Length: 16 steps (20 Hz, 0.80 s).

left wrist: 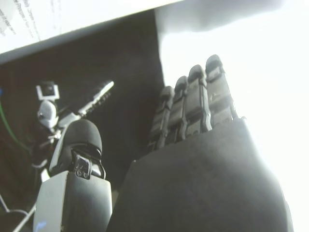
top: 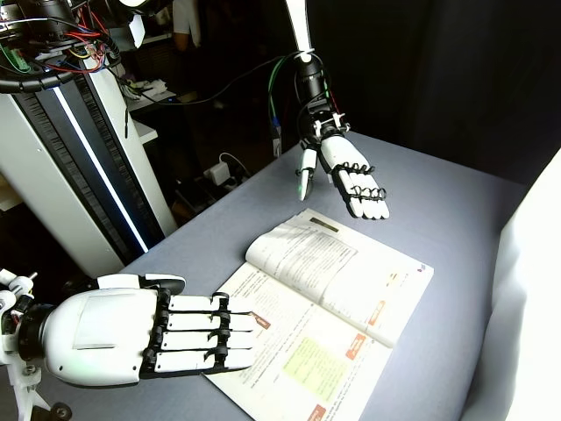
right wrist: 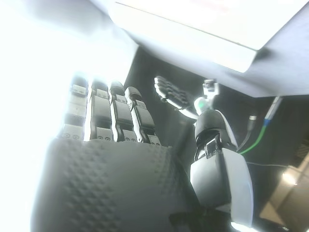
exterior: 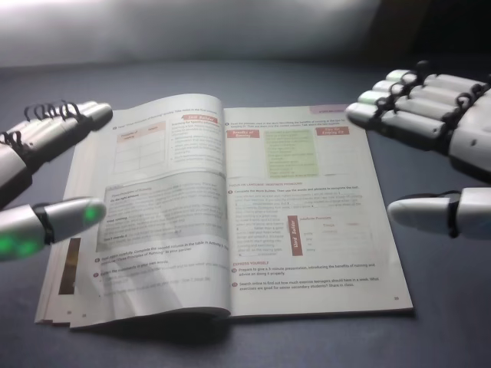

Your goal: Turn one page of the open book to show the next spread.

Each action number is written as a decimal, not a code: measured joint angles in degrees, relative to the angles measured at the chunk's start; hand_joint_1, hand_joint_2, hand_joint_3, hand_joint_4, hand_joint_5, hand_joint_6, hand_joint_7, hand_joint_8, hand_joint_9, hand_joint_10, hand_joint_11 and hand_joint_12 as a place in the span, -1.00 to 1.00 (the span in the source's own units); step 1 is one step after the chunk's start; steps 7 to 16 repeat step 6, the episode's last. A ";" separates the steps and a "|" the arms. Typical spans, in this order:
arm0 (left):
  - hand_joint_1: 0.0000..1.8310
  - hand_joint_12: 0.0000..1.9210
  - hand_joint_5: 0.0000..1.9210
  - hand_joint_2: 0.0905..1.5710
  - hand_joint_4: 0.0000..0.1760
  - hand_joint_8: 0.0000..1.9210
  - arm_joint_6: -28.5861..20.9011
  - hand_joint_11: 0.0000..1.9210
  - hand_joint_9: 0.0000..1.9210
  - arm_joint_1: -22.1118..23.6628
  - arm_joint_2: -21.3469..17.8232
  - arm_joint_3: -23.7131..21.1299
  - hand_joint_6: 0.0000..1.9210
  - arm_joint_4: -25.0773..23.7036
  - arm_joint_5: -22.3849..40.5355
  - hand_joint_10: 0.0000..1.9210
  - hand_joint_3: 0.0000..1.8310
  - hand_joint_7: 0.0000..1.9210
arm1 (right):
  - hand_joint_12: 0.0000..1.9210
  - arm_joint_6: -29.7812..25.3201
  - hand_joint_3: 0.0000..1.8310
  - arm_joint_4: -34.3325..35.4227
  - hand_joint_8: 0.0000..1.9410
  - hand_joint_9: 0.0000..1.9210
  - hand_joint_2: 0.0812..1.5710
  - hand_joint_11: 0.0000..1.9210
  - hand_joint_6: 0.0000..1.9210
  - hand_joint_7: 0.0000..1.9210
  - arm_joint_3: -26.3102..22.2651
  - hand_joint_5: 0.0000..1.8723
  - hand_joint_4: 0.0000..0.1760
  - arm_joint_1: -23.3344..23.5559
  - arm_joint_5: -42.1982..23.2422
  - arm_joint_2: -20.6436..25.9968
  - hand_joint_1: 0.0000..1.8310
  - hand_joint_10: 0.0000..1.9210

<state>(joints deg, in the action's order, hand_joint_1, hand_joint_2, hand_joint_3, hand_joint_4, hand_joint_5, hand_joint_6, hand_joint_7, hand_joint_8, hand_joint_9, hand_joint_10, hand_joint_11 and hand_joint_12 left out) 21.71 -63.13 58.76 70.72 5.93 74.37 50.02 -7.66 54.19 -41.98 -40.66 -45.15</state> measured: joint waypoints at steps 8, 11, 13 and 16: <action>-0.54 -1.00 -1.00 0.64 -0.86 -1.00 -0.68 -1.00 -1.00 1.84 1.97 0.59 -1.00 1.42 3.56 -1.00 -1.00 -1.00 | -1.00 2.69 -0.98 9.09 -1.00 -1.00 0.59 -1.00 -1.00 -1.00 -1.40 -1.00 -0.79 -6.32 -8.90 1.97 -0.73 -1.00; -0.54 -1.00 -1.00 0.64 -0.86 -1.00 -0.68 -1.00 -1.00 1.84 1.97 0.59 -1.00 1.42 3.56 -1.00 -1.00 -1.00 | -1.00 2.69 -0.98 9.09 -1.00 -1.00 0.59 -1.00 -1.00 -1.00 -1.40 -1.00 -0.79 -6.32 -8.90 1.97 -0.73 -1.00; -0.54 -1.00 -1.00 0.64 -0.86 -1.00 -0.68 -1.00 -1.00 1.84 1.97 0.59 -1.00 1.42 3.56 -1.00 -1.00 -1.00 | -1.00 2.69 -0.98 9.09 -1.00 -1.00 0.59 -1.00 -1.00 -1.00 -1.40 -1.00 -0.79 -6.32 -8.90 1.97 -0.73 -1.00; -0.54 -1.00 -1.00 0.64 -0.86 -1.00 -0.68 -1.00 -1.00 1.84 1.97 0.59 -1.00 1.42 3.56 -1.00 -1.00 -1.00 | -1.00 2.69 -0.98 9.09 -1.00 -1.00 0.59 -1.00 -1.00 -1.00 -1.40 -1.00 -0.79 -6.32 -8.90 1.97 -0.73 -1.00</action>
